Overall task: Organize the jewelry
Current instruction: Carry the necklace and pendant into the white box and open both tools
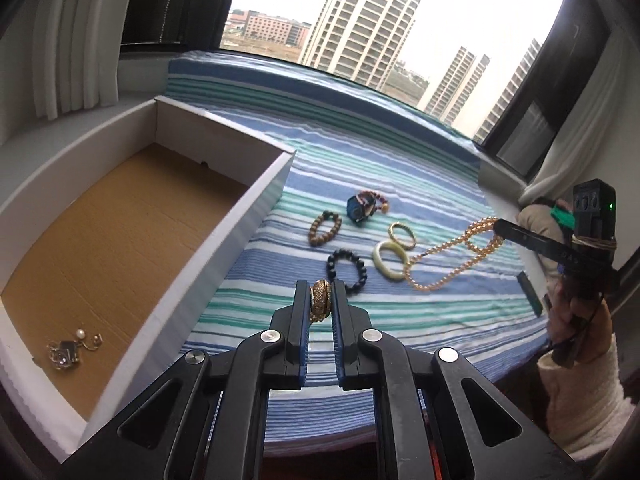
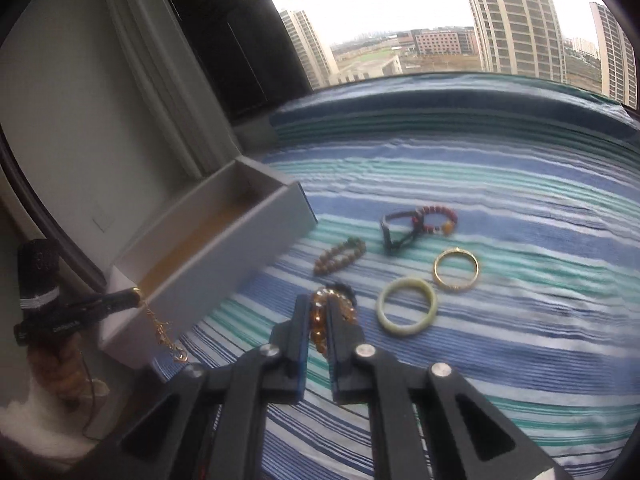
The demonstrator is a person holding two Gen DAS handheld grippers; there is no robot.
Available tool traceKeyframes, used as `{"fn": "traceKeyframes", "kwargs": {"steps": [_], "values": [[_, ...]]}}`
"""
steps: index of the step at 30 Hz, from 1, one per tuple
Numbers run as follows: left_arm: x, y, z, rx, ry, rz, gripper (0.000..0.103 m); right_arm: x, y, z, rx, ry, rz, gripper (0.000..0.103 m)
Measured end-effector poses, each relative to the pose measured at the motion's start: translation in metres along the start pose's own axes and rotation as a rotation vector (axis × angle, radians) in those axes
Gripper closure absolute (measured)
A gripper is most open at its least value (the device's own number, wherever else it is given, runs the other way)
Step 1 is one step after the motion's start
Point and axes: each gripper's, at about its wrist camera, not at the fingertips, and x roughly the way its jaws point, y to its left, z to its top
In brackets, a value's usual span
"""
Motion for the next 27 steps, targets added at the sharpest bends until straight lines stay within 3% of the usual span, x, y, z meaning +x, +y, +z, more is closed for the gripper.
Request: {"fn": "traceKeyframes", "kwargs": {"steps": [6, 11, 17, 22, 27], "values": [[-0.055, 0.021, 0.045, -0.088, -0.088, 0.003, 0.095, 0.001, 0.052, 0.061, -0.103, -0.050, 0.068, 0.095], [-0.081, 0.054, 0.075, -0.137, -0.164, 0.122, 0.095, 0.028, 0.102, 0.109, -0.164, -0.054, 0.138, 0.095], [-0.068, 0.104, 0.089, -0.203, -0.164, 0.230, 0.095, 0.088, 0.159, 0.154, -0.165, -0.021, 0.249, 0.095], [-0.032, 0.153, 0.079, -0.276, -0.107, 0.297, 0.095, 0.167, 0.205, 0.151, -0.208, 0.079, 0.294, 0.095], [0.016, 0.196, 0.059, -0.360, -0.016, 0.358, 0.095, 0.257, 0.241, 0.112, -0.300, 0.191, 0.209, 0.095]]}}
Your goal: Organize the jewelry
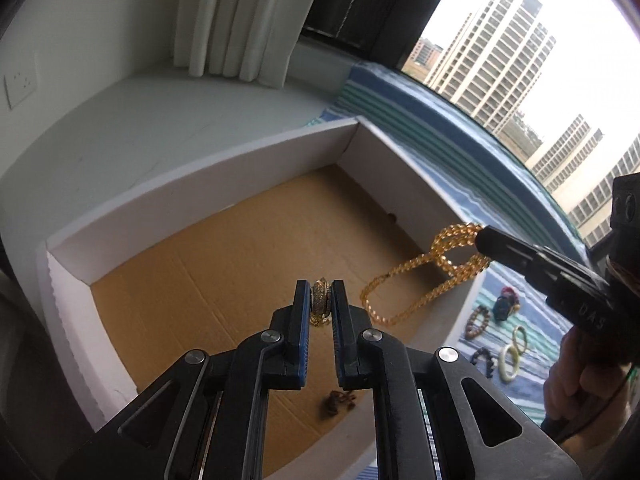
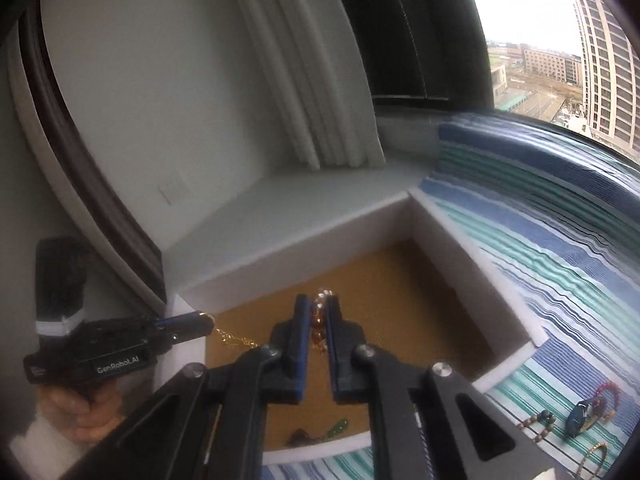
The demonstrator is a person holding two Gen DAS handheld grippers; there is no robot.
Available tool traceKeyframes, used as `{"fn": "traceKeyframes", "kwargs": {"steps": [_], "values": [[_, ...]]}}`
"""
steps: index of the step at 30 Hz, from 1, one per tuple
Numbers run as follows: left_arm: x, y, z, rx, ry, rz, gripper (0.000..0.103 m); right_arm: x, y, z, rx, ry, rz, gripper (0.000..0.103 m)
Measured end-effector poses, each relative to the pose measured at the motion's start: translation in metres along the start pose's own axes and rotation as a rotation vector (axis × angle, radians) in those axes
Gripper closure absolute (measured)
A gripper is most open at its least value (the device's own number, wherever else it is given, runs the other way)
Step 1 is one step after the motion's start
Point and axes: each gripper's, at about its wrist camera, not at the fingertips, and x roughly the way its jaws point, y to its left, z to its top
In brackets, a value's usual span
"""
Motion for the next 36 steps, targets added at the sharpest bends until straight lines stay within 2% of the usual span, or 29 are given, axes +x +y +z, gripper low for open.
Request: {"fn": "traceKeyframes", "kwargs": {"steps": [3, 6, 9, 11, 12, 13, 16, 19, 22, 25, 29, 32, 36], "values": [[0.024, 0.007, -0.012, -0.006, 0.037, 0.074, 0.091, 0.032, 0.005, -0.016, -0.008, 0.059, -0.027, 0.091], [0.028, 0.013, -0.022, -0.004, 0.043, 0.115, 0.071, 0.023, 0.004, -0.020, 0.016, 0.033, -0.027, 0.062], [0.011, 0.008, -0.028, 0.015, 0.002, 0.120, 0.054, -0.015, 0.011, -0.018, -0.023, -0.047, -0.023, 0.056], [-0.006, -0.002, -0.033, 0.047, -0.047, 0.118, 0.044, -0.046, 0.021, -0.020, -0.076, -0.118, -0.057, 0.038], [-0.016, -0.008, -0.036, 0.068, -0.075, 0.116, 0.038, -0.061, 0.025, -0.022, -0.103, -0.156, -0.076, 0.024], [-0.025, -0.016, -0.040, 0.092, -0.103, 0.110, 0.033, -0.076, 0.029, -0.027, -0.126, -0.195, -0.094, 0.018], [-0.049, -0.045, -0.060, 0.171, -0.170, 0.076, 0.024, -0.111, 0.032, -0.051, -0.168, -0.283, -0.139, 0.018], [-0.062, -0.080, -0.089, 0.258, -0.206, 0.026, 0.019, -0.137, 0.027, -0.090, -0.163, -0.318, -0.183, 0.018], [-0.062, -0.111, -0.123, 0.331, -0.211, -0.042, 0.016, -0.160, 0.018, -0.136, -0.143, -0.340, -0.253, 0.018], [-0.052, -0.140, -0.159, 0.383, -0.184, -0.115, 0.013, -0.180, 0.004, -0.183, -0.109, -0.337, -0.337, 0.018], [-0.023, -0.172, -0.199, 0.464, -0.098, -0.137, 0.013, -0.197, -0.024, -0.250, -0.052, -0.284, -0.488, 0.018], [-0.006, -0.186, -0.218, 0.502, -0.026, -0.158, 0.013, -0.214, -0.047, -0.296, 0.027, -0.254, -0.597, 0.018], [-0.005, -0.197, -0.231, 0.502, -0.015, -0.171, 0.013, -0.232, -0.072, -0.340, 0.154, -0.240, -0.706, 0.018]]}}
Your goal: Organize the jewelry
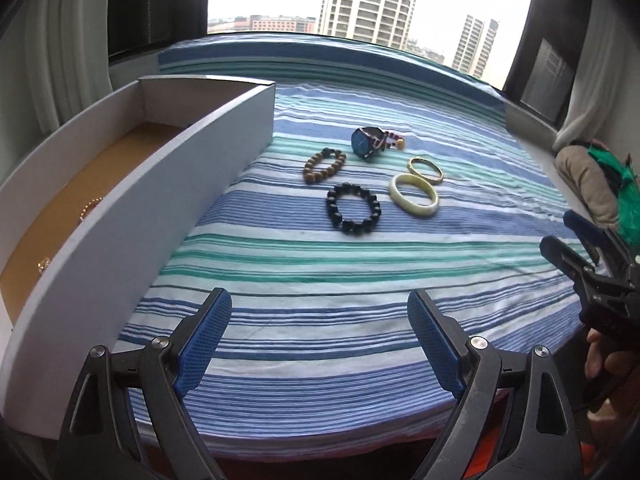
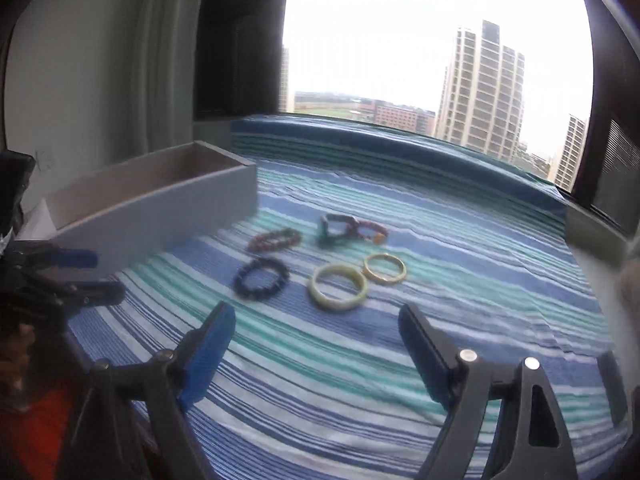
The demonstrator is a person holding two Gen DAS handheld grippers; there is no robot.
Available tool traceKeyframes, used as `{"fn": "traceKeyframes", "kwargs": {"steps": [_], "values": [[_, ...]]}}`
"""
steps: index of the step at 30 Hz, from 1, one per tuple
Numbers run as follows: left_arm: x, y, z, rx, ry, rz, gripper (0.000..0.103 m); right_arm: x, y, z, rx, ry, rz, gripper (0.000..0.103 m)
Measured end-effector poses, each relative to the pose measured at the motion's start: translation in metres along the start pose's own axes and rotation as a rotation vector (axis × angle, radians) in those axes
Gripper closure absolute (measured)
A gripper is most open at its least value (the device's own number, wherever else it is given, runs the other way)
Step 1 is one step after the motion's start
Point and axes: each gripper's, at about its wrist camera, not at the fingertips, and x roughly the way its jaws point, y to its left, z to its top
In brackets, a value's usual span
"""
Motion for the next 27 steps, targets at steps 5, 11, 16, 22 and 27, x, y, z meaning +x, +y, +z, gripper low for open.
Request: {"fn": "traceKeyframes", "kwargs": {"steps": [5, 11, 16, 22, 27], "values": [[-0.006, -0.001, -0.004, -0.006, -0.038, 0.048, 0.013, -0.001, -0.024, -0.018, 0.140, 0.030, -0.015, 0.018], [-0.017, 0.004, -0.013, 0.008, -0.091, 0.137, 0.012, -0.002, -0.006, -0.009, 0.099, 0.014, 0.010, 0.017], [-0.022, 0.006, -0.017, 0.001, -0.108, 0.152, 0.012, -0.001, 0.016, 0.000, 0.083, 0.008, 0.077, 0.012], [-0.017, 0.007, -0.015, -0.004, -0.100, 0.170, 0.010, -0.005, 0.023, -0.003, 0.078, 0.025, 0.089, 0.010], [-0.010, 0.008, -0.018, -0.014, -0.066, 0.156, 0.010, -0.008, 0.017, -0.007, 0.096, 0.028, 0.076, 0.007]]}}
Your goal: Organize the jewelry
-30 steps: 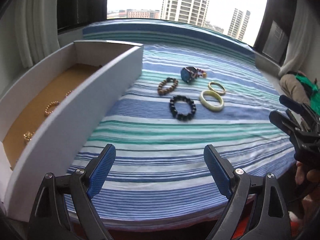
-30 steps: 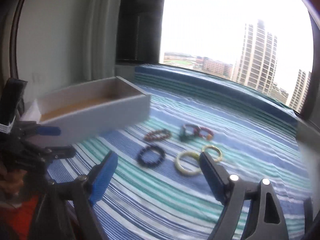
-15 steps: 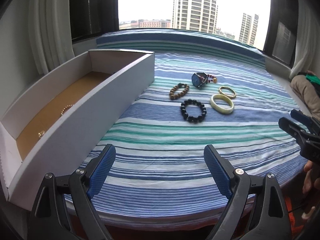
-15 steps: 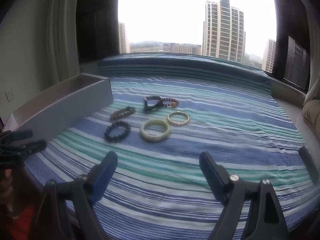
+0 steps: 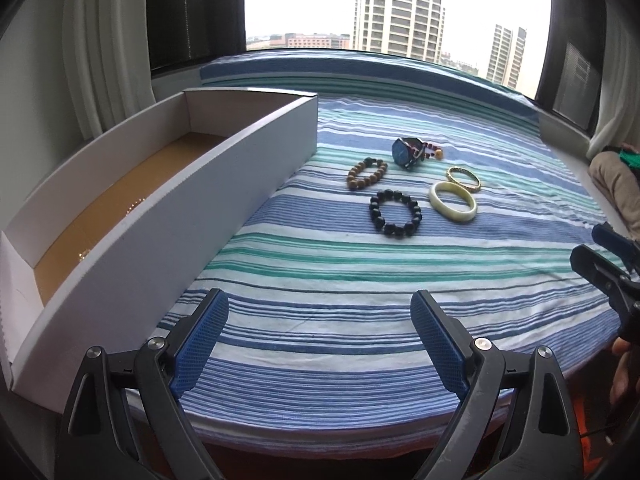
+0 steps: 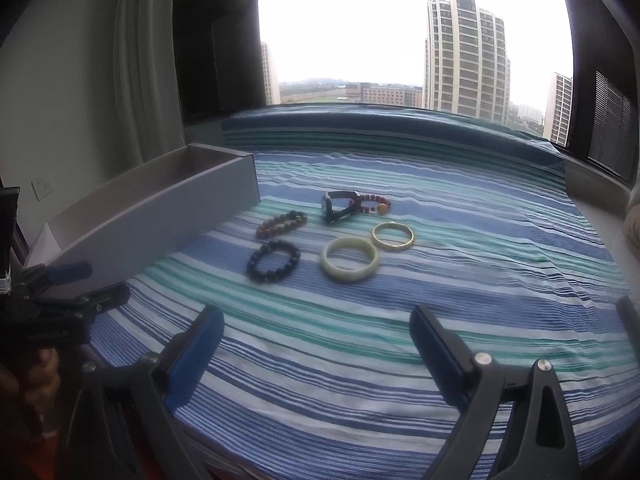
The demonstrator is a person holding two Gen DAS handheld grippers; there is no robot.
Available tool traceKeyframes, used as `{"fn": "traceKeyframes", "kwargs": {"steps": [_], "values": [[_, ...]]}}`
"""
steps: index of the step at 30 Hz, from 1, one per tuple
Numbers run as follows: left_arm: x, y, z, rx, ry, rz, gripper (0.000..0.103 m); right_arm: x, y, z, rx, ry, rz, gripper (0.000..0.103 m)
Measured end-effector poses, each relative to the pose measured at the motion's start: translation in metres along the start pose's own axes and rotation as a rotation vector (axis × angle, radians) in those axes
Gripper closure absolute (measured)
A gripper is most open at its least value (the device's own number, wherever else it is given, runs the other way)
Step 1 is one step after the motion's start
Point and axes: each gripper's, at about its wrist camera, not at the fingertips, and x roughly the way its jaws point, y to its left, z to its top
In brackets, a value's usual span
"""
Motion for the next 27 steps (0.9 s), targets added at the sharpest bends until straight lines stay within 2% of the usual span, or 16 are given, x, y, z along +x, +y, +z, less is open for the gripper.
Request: {"fn": "traceKeyframes", "kwargs": {"steps": [5, 6, 14, 20, 27], "values": [[-0.002, -0.004, -0.002, 0.019, 0.001, -0.027, 0.010, 0.001, -0.004, 0.000, 0.020, -0.004, 0.021, 0.006], [-0.002, -0.005, -0.002, 0.021, 0.001, -0.034, 0.010, 0.001, -0.003, 0.000, 0.019, -0.010, 0.028, 0.000], [0.001, -0.009, -0.004, 0.033, 0.041, -0.066, 0.010, -0.001, 0.003, -0.001, 0.015, -0.024, 0.081, 0.000], [0.002, -0.014, -0.004, 0.056, 0.076, -0.085, 0.010, -0.003, 0.001, 0.000, 0.016, -0.014, 0.063, 0.000], [-0.003, -0.015, -0.001, 0.058, 0.060, -0.083, 0.010, -0.007, -0.012, 0.003, 0.070, -0.020, 0.054, 0.000]]}}
